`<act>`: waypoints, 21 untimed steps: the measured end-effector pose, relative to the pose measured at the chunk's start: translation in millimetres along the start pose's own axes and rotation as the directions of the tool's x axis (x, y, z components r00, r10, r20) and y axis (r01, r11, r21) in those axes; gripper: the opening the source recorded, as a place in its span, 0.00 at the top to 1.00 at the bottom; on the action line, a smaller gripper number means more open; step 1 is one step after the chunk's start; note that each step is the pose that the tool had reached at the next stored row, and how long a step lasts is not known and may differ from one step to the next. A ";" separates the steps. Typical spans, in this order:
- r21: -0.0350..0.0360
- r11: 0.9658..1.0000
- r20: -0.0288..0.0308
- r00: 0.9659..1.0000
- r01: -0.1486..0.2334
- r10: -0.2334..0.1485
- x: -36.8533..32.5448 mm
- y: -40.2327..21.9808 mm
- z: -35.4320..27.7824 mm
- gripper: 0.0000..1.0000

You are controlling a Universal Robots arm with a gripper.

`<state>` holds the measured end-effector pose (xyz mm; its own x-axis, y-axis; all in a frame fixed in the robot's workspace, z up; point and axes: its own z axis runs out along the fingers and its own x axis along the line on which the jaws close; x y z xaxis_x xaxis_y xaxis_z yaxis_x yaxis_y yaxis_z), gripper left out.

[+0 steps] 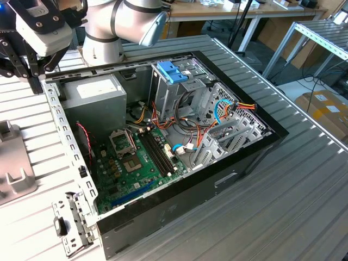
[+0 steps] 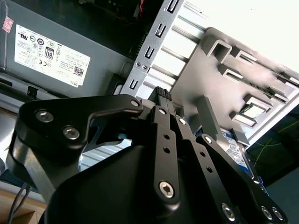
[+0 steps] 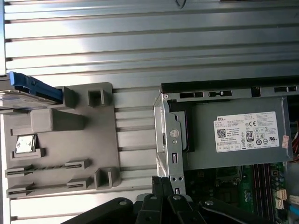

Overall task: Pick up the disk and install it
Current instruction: 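Reach for the disk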

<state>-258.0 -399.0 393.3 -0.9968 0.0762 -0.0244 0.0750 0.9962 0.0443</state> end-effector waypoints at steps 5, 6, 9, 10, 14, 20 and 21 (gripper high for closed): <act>0.000 1.000 0.000 1.000 0.000 0.000 12.5 -0.9 -0.3 0.89; 0.000 1.000 0.000 1.000 0.000 0.000 13.1 -1.0 -0.3 0.89; 0.000 1.000 0.000 1.000 0.000 0.000 14.6 -1.1 -0.4 0.89; 0.000 1.000 0.000 1.000 0.000 0.000 15.3 -1.1 -0.4 0.89; 0.000 1.000 0.000 1.000 0.000 0.000 18.9 -1.4 -0.5 0.89; 0.000 1.000 0.000 1.000 0.000 0.000 23.4 -1.8 -0.6 0.89; 0.000 1.000 0.000 1.000 0.000 0.000 25.0 -1.9 -0.7 0.89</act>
<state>-283.1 -398.9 393.3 -0.9968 0.0762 -0.0244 0.0751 0.9962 0.0443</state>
